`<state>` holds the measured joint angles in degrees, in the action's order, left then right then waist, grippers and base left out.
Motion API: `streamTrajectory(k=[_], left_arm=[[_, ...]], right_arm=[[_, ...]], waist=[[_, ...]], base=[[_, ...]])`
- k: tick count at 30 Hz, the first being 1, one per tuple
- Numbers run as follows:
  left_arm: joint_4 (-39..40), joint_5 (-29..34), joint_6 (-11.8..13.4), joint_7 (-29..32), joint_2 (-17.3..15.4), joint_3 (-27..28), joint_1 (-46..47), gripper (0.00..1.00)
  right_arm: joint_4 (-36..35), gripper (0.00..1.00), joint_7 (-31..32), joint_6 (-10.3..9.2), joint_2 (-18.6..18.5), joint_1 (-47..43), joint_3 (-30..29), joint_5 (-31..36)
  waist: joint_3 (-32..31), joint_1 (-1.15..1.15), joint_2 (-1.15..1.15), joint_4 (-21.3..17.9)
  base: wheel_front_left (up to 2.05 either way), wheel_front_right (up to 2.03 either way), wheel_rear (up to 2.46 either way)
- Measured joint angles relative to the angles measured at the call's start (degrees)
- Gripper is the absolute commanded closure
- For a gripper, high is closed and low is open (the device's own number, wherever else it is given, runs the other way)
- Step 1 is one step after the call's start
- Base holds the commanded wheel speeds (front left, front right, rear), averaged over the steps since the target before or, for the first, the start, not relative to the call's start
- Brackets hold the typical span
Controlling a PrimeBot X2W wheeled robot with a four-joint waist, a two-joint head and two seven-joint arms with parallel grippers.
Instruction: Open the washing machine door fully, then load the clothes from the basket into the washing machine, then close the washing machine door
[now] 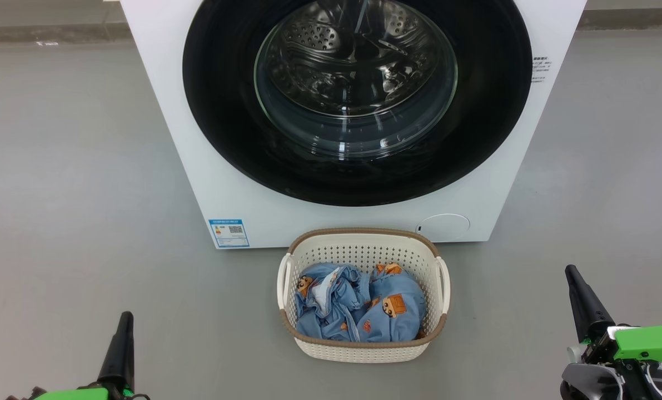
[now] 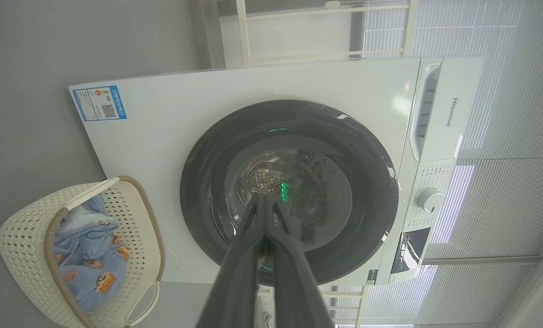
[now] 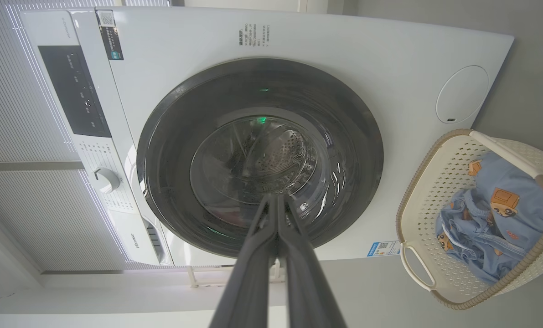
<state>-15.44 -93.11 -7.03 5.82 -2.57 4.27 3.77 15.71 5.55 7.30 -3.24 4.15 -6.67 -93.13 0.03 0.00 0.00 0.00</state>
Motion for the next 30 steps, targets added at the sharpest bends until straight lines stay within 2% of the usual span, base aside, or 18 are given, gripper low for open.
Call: streamTrajectory(k=[30], left_arm=[[0.00, 0.00, 0.00, 0.23, 0.01, 0.09, 0.00, 1.00]], right_arm=[[0.01, 1.00, 0.01, 0.00, 0.16, 0.00, -0.44, 0.00]], waist=[[0.00, 0.00, 0.00, 0.00]], base=[[0.00, 0.00, 0.00]])
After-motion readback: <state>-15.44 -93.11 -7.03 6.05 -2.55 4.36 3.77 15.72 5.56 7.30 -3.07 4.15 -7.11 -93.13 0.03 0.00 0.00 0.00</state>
